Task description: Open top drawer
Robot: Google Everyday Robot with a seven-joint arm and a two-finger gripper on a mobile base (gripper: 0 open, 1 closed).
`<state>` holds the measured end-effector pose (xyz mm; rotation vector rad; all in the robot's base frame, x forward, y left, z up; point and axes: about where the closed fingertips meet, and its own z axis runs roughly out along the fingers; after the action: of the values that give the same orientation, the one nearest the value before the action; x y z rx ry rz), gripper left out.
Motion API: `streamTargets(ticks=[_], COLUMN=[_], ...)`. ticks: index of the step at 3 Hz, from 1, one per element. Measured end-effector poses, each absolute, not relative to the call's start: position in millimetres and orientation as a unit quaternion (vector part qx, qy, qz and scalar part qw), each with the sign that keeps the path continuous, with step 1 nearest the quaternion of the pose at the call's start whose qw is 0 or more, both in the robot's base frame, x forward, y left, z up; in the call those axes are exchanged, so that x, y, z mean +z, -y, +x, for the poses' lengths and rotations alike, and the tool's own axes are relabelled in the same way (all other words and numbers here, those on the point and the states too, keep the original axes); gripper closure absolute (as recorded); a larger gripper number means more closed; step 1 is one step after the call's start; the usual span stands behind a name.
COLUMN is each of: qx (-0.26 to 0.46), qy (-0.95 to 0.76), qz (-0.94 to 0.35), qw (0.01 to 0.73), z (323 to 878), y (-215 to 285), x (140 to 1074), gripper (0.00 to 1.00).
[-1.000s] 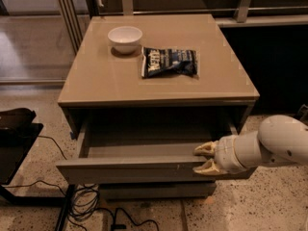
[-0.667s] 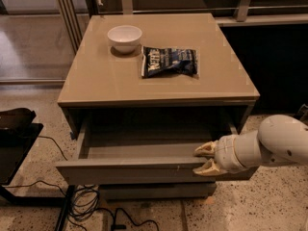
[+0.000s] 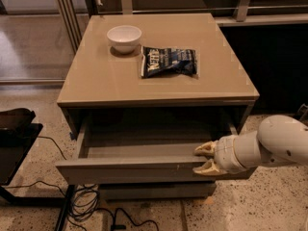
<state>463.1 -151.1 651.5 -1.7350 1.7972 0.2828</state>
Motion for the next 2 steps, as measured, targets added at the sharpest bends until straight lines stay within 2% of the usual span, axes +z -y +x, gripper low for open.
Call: streamTargets(ticks=[1,2], qx=[0.107,0.106], qy=[-0.68,-0.68], qz=[-0.656,-0.657], qw=[0.309,0.308], z=[463.0,456.6], y=[151.2,152.0], x=[651.5,651.8], gripper=[0.38,0.61])
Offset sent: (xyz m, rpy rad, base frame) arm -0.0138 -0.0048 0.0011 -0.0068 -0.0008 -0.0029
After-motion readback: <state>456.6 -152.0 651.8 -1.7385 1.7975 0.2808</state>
